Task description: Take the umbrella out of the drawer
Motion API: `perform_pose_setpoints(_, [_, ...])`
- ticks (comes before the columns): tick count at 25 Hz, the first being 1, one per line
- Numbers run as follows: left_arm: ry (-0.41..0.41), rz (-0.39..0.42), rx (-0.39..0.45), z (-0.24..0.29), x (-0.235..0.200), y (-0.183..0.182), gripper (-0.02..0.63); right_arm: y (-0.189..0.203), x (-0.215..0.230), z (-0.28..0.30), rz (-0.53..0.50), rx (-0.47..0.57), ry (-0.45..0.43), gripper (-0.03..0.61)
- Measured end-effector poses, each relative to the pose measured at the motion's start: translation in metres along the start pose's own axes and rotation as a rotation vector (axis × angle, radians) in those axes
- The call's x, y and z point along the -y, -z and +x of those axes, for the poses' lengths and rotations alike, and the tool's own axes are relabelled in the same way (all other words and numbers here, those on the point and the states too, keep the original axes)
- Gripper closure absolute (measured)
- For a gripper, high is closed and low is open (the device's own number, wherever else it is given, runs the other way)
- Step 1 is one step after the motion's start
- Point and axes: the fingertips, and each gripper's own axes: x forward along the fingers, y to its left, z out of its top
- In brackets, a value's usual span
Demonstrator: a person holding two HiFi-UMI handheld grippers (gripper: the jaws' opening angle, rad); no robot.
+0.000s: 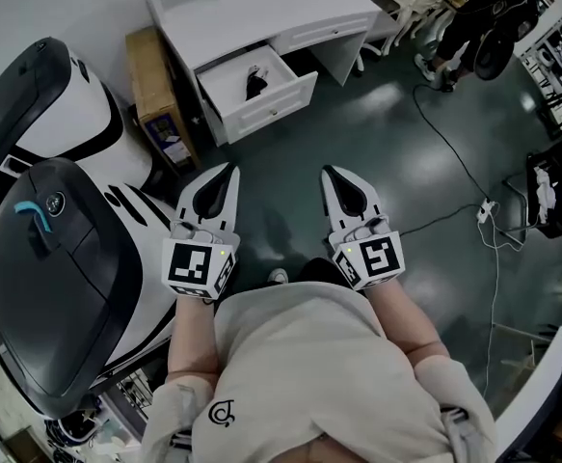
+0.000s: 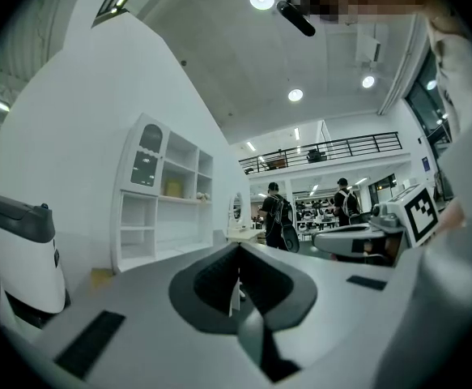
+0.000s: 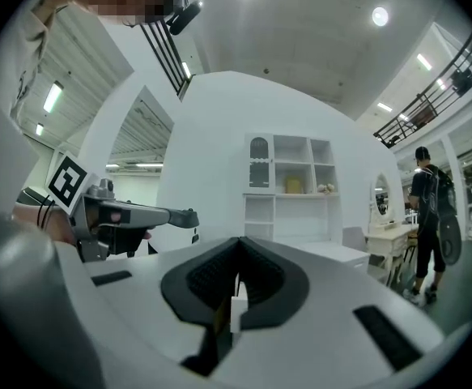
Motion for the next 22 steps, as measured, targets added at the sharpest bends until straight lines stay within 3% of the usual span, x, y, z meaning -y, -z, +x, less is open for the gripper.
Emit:
perform_pose_setpoints(13, [-0.037, -0.042, -0.020, 0.020, -0.022, 0.011, 0.601, 0.012, 0.010, 0.036, 0.004, -0.040, -0.042, 0.572])
perform_pose_setpoints(22, [-0.128, -0.046, -0.054, 0.080, -0.047, 0.029, 0.601, 0.040, 0.061, 0.093, 0.013, -0.056, -0.109, 0.572])
